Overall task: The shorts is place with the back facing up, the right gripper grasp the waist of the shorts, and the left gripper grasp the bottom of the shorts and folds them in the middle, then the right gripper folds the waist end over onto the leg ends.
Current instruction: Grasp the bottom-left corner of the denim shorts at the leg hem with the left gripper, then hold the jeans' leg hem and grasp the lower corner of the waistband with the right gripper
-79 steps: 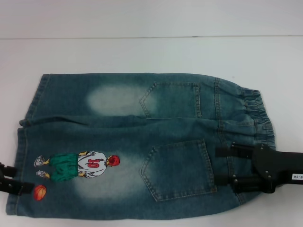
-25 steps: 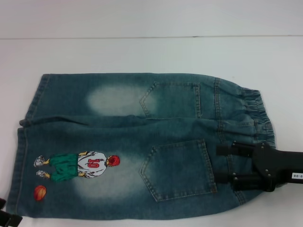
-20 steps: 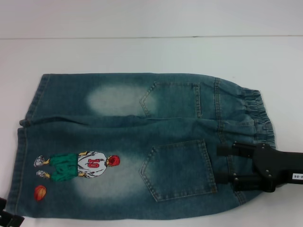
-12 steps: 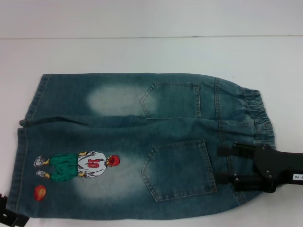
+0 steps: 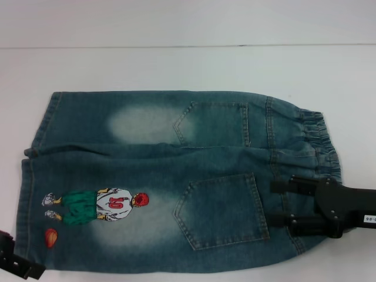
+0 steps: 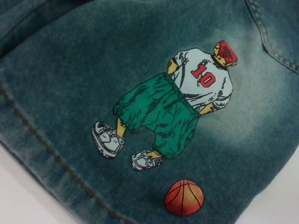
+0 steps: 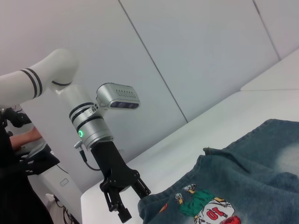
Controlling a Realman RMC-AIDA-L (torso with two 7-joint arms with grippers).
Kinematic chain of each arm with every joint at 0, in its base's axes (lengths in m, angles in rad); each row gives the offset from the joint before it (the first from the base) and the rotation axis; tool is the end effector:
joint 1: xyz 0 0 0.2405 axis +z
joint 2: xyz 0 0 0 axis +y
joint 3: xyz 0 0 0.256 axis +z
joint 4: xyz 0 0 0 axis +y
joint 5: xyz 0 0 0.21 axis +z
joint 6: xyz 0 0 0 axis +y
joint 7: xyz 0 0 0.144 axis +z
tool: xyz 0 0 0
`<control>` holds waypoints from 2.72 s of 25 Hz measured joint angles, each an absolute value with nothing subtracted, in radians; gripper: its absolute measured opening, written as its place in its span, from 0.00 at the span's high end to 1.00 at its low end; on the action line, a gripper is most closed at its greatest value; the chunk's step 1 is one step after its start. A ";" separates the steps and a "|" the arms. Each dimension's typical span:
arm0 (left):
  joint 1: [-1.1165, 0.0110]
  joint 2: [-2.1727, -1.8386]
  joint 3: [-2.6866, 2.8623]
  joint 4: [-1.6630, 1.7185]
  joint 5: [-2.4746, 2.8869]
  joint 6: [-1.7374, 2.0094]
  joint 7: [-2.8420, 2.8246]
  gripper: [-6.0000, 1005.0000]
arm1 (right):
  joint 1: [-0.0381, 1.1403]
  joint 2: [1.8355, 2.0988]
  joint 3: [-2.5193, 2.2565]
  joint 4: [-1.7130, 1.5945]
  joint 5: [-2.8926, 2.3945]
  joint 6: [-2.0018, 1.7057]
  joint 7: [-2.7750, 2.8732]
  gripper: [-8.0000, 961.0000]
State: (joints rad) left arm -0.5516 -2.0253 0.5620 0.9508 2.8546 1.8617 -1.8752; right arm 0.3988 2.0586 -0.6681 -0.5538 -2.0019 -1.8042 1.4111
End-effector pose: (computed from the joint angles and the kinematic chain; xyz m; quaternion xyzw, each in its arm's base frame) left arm -0.3305 0.2799 0.0650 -0.8885 -0.4413 0.1231 0.0264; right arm 0.2872 0.2584 -0.0041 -0.9071 0.2918 0.3028 0.0194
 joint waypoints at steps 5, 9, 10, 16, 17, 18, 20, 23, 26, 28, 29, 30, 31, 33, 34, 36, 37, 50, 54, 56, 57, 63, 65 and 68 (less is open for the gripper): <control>-0.558 -2.027 0.564 0.951 2.855 1.863 -1.877 0.10 | 0.399 2.059 -0.663 -0.554 -2.002 -1.804 1.410 0.03; -0.562 -2.027 0.564 0.951 2.854 1.863 -1.879 0.10 | 0.399 2.059 -0.662 -0.554 -2.002 -1.804 1.410 0.03; -0.563 -2.026 0.564 0.951 2.854 1.863 -1.879 0.10 | 0.400 2.059 -0.662 -0.554 -2.002 -1.804 1.411 0.03; -0.565 -2.029 0.562 0.951 2.853 1.845 -1.881 0.20 | 0.403 2.059 -0.662 -0.554 -2.002 -1.804 1.411 0.03; -0.566 -2.030 0.563 0.951 2.854 1.841 -1.882 0.21 | 0.403 2.059 -0.661 -0.554 -2.002 -1.804 1.411 0.03; -0.566 -2.031 0.564 0.951 2.855 1.837 -1.884 0.22 | 0.403 2.059 -0.660 -0.554 -2.002 -1.805 1.411 0.03; -0.566 -2.031 0.565 0.950 2.856 1.821 -1.895 0.24 | 0.403 2.059 -0.659 -0.554 -2.002 -1.807 1.412 0.03; -0.567 -2.028 0.567 0.946 2.856 1.801 -1.916 0.32 | 0.403 2.059 -0.656 -0.554 -2.002 -1.810 1.412 0.03; -0.570 -2.023 0.566 0.945 2.857 1.800 -1.926 0.44 | 0.403 2.059 -0.651 -0.554 -2.002 -1.813 1.410 0.03; -0.571 -2.022 0.564 0.945 2.857 1.800 -1.932 0.51 | 0.403 2.058 -0.648 -0.554 -2.002 -1.814 1.409 0.03; -0.571 -2.021 0.564 0.946 2.858 1.801 -1.934 0.53 | 0.403 2.057 -0.647 -0.554 -2.002 -1.814 1.408 0.03; -0.571 -2.020 0.564 0.946 2.858 1.802 -1.936 0.55 | 0.403 2.057 -0.647 -0.554 -2.002 -1.814 1.407 0.03; -0.571 -2.020 0.565 0.946 2.858 1.804 -1.937 0.58 | 0.402 2.057 -0.647 -0.554 -2.002 -1.815 1.407 0.03; -0.571 -2.020 0.567 0.946 2.858 1.807 -1.942 0.62 | 0.400 2.057 -0.647 -0.554 -2.002 -1.815 1.406 0.03; -0.571 -2.019 0.567 0.946 2.858 1.808 -1.944 0.64 | 0.400 2.057 -0.646 -0.554 -2.002 -1.815 1.406 0.04; -0.571 -2.017 0.567 0.946 2.858 1.812 -1.947 0.69 | 0.399 2.057 -0.646 -0.554 -2.002 -1.815 1.405 0.04; -0.571 -2.017 0.568 0.946 2.858 1.814 -1.947 0.71 | 0.399 2.057 -0.646 -0.554 -2.002 -1.816 1.405 0.04; -0.571 -2.014 0.568 0.951 2.858 1.835 -1.958 0.95 | 0.390 2.052 -0.641 -0.549 -2.008 -1.817 1.411 0.04; -0.571 -2.015 0.568 0.961 2.858 1.840 -1.963 0.95 | 0.348 2.046 -0.634 -0.546 -2.011 -1.810 1.428 0.04; -0.571 -2.016 0.568 0.963 2.858 1.843 -1.965 0.95 | 0.318 2.041 -0.626 -0.549 -2.011 -1.803 1.447 0.04; -0.572 -2.016 0.568 0.963 2.858 1.844 -1.966 0.95 | 0.305 2.038 -0.624 -0.551 -2.011 -1.799 1.458 0.04; -0.579 -2.017 0.568 0.964 2.858 1.843 -1.970 0.95 | 0.220 2.021 -0.589 -0.553 -2.011 -1.786 1.501 0.04; -0.583 -2.019 0.568 0.964 2.856 1.838 -1.970 0.95 | 0.201 2.020 -0.565 -0.553 -2.011 -1.780 1.499 0.04; -0.590 -2.022 0.566 0.960 2.851 1.829 -1.971 0.95 | 0.191 2.020 -0.538 -0.554 -2.011 -1.768 1.495 0.04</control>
State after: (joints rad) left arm -0.5902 -2.0219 0.5664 0.9601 2.8508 1.8295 -1.9706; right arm 0.1906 2.0201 -0.5382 -0.5537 -2.0110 -1.7685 1.4954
